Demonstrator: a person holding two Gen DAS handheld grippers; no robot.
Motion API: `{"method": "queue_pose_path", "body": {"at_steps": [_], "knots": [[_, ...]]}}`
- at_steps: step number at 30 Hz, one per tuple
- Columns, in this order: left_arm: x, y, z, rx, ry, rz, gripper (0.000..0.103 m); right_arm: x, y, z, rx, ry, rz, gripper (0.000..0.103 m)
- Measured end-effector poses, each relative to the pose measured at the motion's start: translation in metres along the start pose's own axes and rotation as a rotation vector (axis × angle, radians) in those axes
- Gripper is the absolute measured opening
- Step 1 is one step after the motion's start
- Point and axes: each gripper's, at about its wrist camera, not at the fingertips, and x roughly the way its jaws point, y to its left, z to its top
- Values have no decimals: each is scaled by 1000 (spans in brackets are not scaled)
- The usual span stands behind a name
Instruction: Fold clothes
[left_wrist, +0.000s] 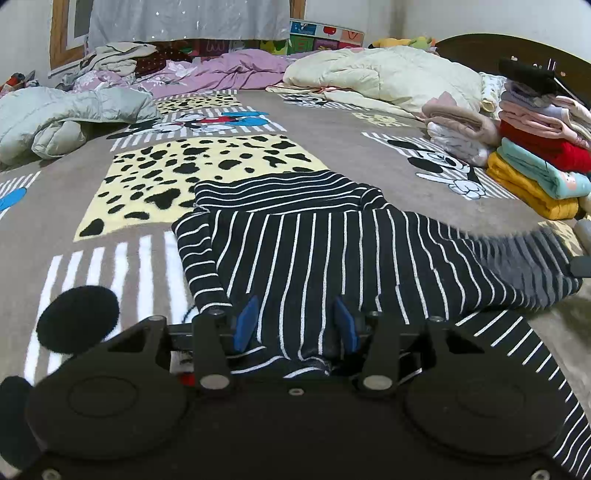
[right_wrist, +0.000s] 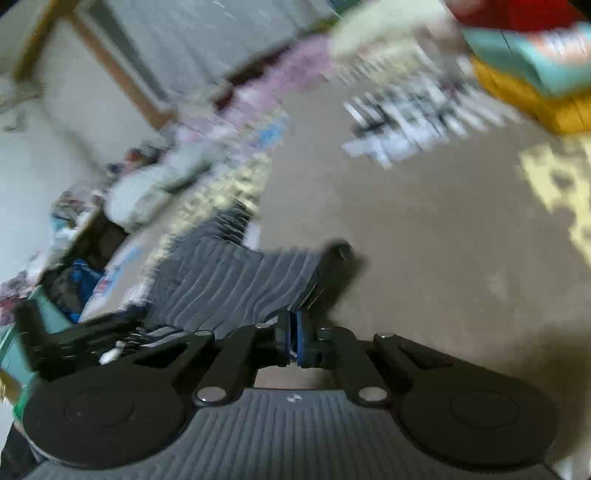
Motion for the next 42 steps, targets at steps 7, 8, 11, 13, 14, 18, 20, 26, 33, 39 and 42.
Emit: {"method": "queue_pose_path", "body": {"at_steps": [7,8,11,13,14,18,20,26,33,39,42], "knots": [[1,1,-1,-7,-2,-3,45,-7,-12,-5,-125,181,-74,5],[1,1,0,-9,-3,-3,45,-8,-14,-6,-114,193,-79,6],[1,8,-1,-9,-5,-11,45,-14,-24,-3,8,150,-41,13],[1,7,-2,-15,-6,-12,45,-17,-28,-1,103,86,-2,29],[1,7,0,-16,-6,-13,45,-17,-28,0,137,61,15,29],[-2,7,4,-20,-5,-18,45,6,-21,-2,199,109,-9,32],[-3,7,6,-21,-5,-21,45,13,-23,-7,270,101,13,32],[0,11,-4,-27,-6,-31,47,-5,-8,8,183,51,14,4],[-9,8,1,-22,-14,-19,47,2,6,16,-74,165,-246,15],[-28,18,3,-56,-70,-107,47,25,61,15,-228,81,-94,15],[-37,23,4,-74,-101,-156,47,49,79,12,-248,59,-28,15]]}}
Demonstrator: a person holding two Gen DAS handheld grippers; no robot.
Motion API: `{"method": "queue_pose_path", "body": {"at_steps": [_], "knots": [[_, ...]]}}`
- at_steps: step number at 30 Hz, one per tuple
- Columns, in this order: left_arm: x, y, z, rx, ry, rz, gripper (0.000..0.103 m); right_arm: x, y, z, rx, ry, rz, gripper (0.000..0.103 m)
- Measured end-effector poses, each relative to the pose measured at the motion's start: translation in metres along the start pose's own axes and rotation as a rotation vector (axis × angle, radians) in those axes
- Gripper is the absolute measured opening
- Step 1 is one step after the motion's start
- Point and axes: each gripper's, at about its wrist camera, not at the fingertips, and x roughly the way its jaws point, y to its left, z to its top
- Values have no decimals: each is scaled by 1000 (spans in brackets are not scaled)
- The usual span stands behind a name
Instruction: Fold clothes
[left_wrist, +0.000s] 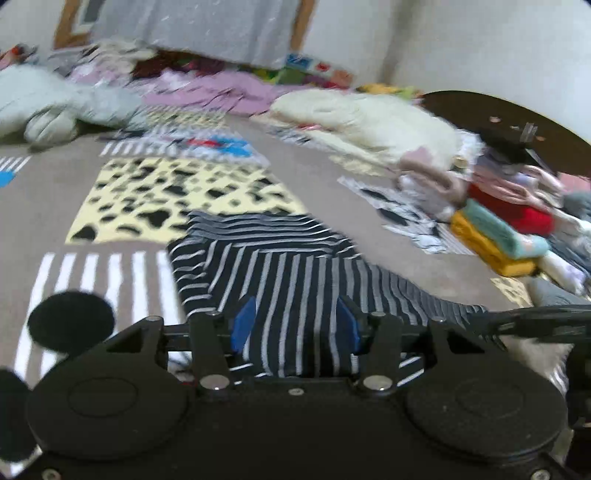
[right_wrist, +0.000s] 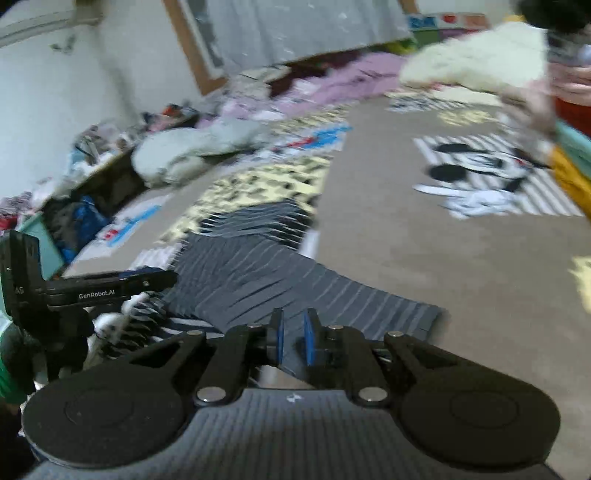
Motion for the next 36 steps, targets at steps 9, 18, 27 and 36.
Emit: {"method": "queue_pose_path", "body": {"at_steps": [9,18,27,36], "knots": [[19,-39,-11,162,38,6,47,18,9,-17,-138,93,-146,24],[10,-47,-10,189,11,-19,49,-25,-26,-25,1,-32,-226,41],[-18,26,-12,-114,-68,17,49,-7,-115,-11,347,-65,-96,48],[-45,55,-8,-246,-117,23,49,0,-100,4,216,-43,20,8]]}}
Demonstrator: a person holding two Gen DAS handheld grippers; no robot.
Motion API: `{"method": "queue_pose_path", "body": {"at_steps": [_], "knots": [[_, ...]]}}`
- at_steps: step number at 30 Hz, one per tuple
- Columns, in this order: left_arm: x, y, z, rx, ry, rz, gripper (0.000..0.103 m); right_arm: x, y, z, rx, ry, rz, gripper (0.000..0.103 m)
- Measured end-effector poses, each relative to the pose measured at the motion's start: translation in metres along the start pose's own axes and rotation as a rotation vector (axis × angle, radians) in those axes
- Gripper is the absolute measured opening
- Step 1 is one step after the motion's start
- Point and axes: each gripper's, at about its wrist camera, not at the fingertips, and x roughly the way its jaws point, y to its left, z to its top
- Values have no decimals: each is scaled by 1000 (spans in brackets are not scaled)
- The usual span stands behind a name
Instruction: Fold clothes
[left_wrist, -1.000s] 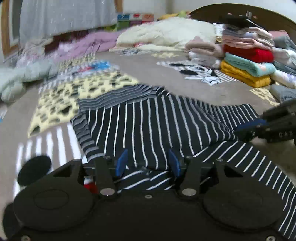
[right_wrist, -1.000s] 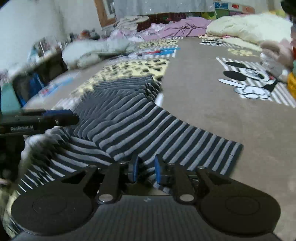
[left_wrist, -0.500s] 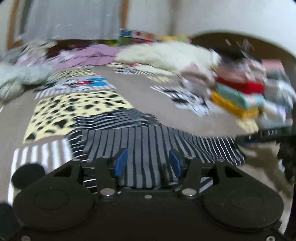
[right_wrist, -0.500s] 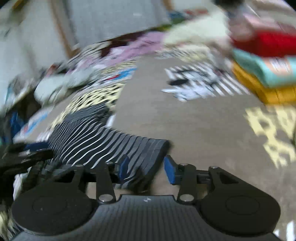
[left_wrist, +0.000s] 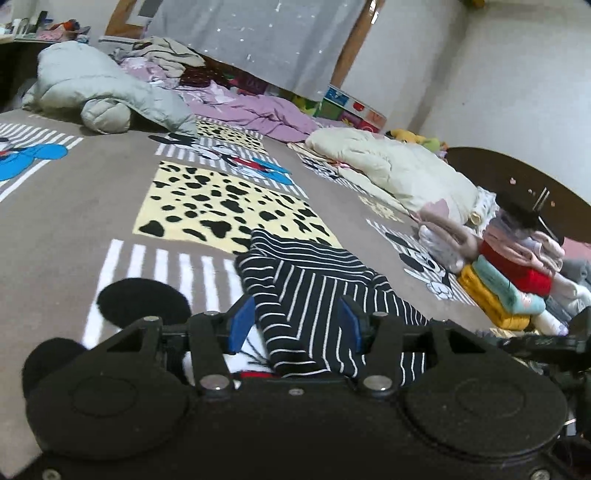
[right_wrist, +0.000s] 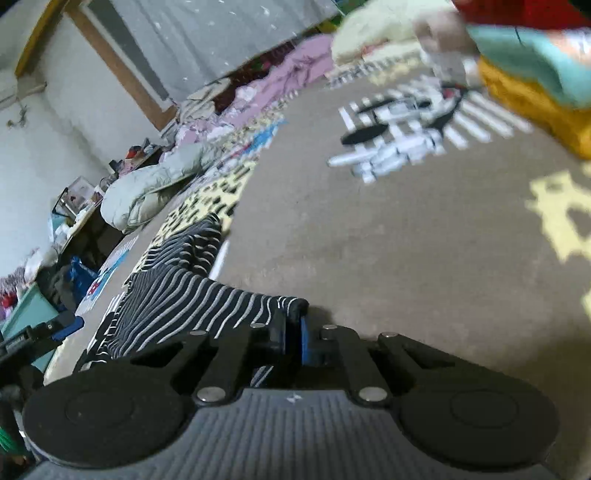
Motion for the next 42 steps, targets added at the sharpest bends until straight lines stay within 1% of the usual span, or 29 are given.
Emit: {"method": "queue_pose_path", "body": {"at_steps": [7,10,15,18,19,21,24,28,32,37,40,42], "knots": [[-14,12,5,-84,-29,-15,49,-32,64,31,-188,-118,75,8],[-20,15,6,-112,-39,-25,49,-44,113,32,-355,-115,119,8],[-31,30,1,-161,-39,-45,50,-53,201,3,-626,-65,191,8],[-37,33,0,-170,-38,-48,50,-47,239,-29,-790,-7,188,8],[-38,33,-1,-171,-36,-53,50,-45,247,-40,-824,11,191,8],[-40,34,-1,-168,-28,-64,50,-39,259,-58,-857,46,207,8],[-42,35,-2,-164,-12,-79,50,-34,273,-79,-887,68,220,8],[-42,37,-2,-172,-3,-84,50,-27,281,-92,-891,79,245,8],[-42,39,-2,-181,4,-86,50,-20,283,-103,-878,109,254,8],[-40,38,-3,-185,14,-82,50,-26,284,-120,-911,141,306,8],[-38,37,-3,-180,20,-78,50,-24,281,-134,-967,176,283,8],[-37,35,-4,-173,24,-77,50,-20,276,-142,-980,204,264,8]]}}
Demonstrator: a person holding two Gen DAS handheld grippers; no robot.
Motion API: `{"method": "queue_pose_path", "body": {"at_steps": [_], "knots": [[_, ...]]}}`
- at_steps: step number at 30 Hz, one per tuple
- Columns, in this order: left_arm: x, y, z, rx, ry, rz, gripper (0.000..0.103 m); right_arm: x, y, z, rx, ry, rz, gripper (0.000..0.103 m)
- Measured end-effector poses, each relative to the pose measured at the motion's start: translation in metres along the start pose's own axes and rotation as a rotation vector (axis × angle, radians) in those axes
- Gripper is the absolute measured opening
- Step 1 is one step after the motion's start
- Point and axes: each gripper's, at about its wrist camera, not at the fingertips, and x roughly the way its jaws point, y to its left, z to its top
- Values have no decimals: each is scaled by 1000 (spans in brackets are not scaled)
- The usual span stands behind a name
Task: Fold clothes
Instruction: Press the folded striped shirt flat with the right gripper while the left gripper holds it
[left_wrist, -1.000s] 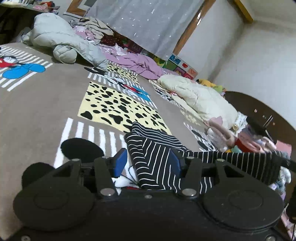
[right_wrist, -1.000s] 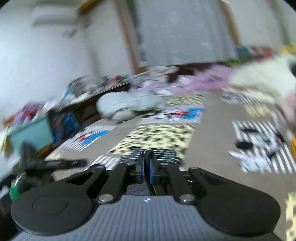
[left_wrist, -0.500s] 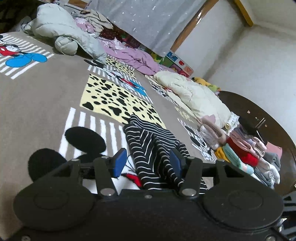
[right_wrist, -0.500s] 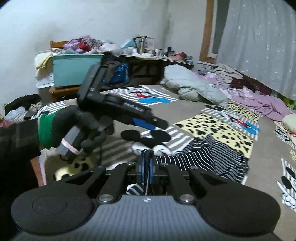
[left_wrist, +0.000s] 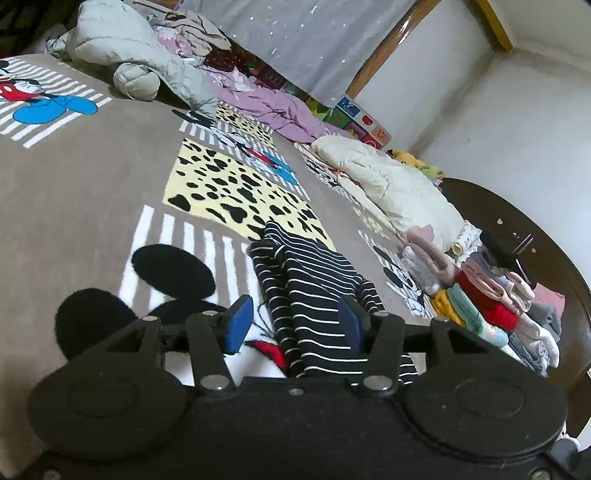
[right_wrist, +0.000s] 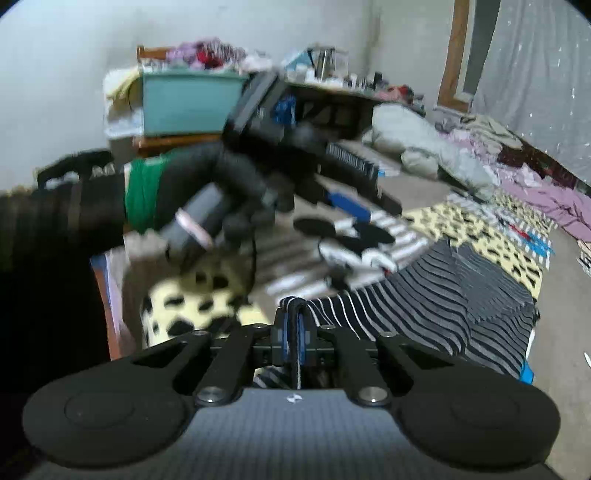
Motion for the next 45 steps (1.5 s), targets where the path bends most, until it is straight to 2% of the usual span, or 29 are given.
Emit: {"method": "queue_pose_path", "body": {"at_steps": [8,14,18,20,23,24,25,30,35,40,42,45], "knots": [[9,-7,-4,37,34,3,50,-2,6,-16,-20,47,-22,8],[23,-15,-9,69,91,-7,50,-33,5,4,-114,29,-77,7],[32,-21,-15,98,132,0,50,-32,6,17,-216,79,-76,8],[36,-23,-18,112,152,5,50,-21,12,14,-216,120,-56,8],[42,-27,-23,134,183,13,50,-8,22,-3,-184,149,-89,17],[44,-28,-25,139,190,16,50,-6,26,-11,-176,155,-104,28],[46,-30,-27,142,193,19,50,-6,31,-19,-184,158,-123,34],[49,-31,-29,140,196,24,50,-7,46,-44,-198,163,-209,34],[51,-32,-32,133,203,16,50,-12,44,-42,-102,128,-225,35],[50,-33,-30,127,206,18,50,-14,56,-34,-100,90,-245,50],[48,-33,-29,124,204,15,50,-10,60,-33,-119,102,-260,50],[47,-32,-29,120,201,12,50,-7,61,-34,-146,111,-258,44]]}}
